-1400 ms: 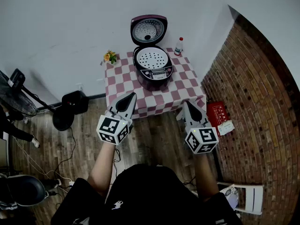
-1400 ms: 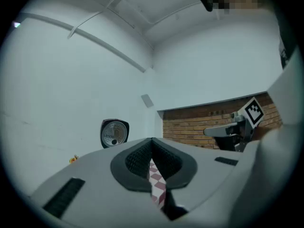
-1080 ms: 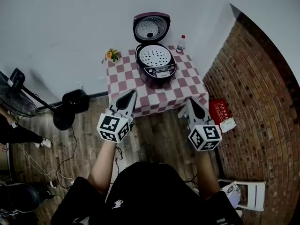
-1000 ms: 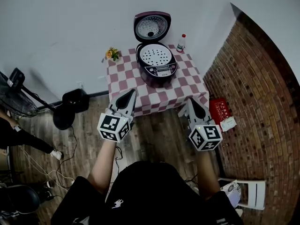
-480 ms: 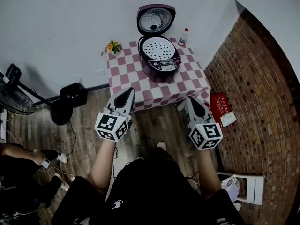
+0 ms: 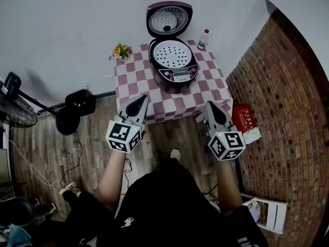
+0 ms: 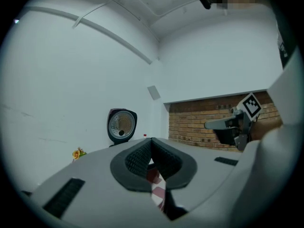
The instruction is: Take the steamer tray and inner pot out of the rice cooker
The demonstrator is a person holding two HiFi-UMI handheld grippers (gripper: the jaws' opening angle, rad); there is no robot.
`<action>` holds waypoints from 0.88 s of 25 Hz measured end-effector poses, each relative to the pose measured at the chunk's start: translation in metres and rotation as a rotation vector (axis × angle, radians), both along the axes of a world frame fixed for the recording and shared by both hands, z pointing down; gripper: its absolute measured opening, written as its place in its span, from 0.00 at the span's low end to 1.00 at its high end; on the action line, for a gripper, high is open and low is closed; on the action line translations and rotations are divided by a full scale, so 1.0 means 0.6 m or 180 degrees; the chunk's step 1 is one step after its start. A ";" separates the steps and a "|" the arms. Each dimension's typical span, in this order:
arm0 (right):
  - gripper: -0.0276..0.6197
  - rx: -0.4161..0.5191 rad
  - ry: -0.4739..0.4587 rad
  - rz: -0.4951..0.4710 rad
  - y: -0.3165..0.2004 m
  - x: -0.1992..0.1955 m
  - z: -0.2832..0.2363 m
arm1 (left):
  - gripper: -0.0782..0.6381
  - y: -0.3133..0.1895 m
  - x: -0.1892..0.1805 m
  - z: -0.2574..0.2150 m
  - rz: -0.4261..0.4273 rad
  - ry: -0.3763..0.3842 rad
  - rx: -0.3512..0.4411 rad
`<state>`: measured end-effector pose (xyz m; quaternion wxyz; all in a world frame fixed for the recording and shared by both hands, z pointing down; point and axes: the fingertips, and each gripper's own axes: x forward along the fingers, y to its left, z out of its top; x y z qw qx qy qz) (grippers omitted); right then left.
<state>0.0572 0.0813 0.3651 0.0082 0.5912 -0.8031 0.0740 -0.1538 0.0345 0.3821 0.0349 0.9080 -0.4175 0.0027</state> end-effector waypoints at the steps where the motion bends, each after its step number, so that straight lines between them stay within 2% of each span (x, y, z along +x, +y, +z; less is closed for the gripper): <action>1: 0.05 -0.0001 -0.0006 0.0000 -0.012 0.012 0.001 | 0.11 -0.012 0.010 0.001 -0.0013 -0.0006 0.0000; 8: 0.05 -0.0064 -0.0055 -0.0177 -0.100 0.082 0.015 | 0.11 -0.092 0.080 -0.007 -0.0173 0.0047 -0.0067; 18: 0.05 -0.0115 -0.0138 -0.0400 -0.207 0.149 0.038 | 0.11 -0.171 0.142 -0.004 -0.0459 -0.0053 -0.0155; 22: 0.05 -0.0160 -0.0139 -0.0503 -0.243 0.167 0.056 | 0.11 -0.196 0.166 0.000 -0.0510 -0.0189 -0.0075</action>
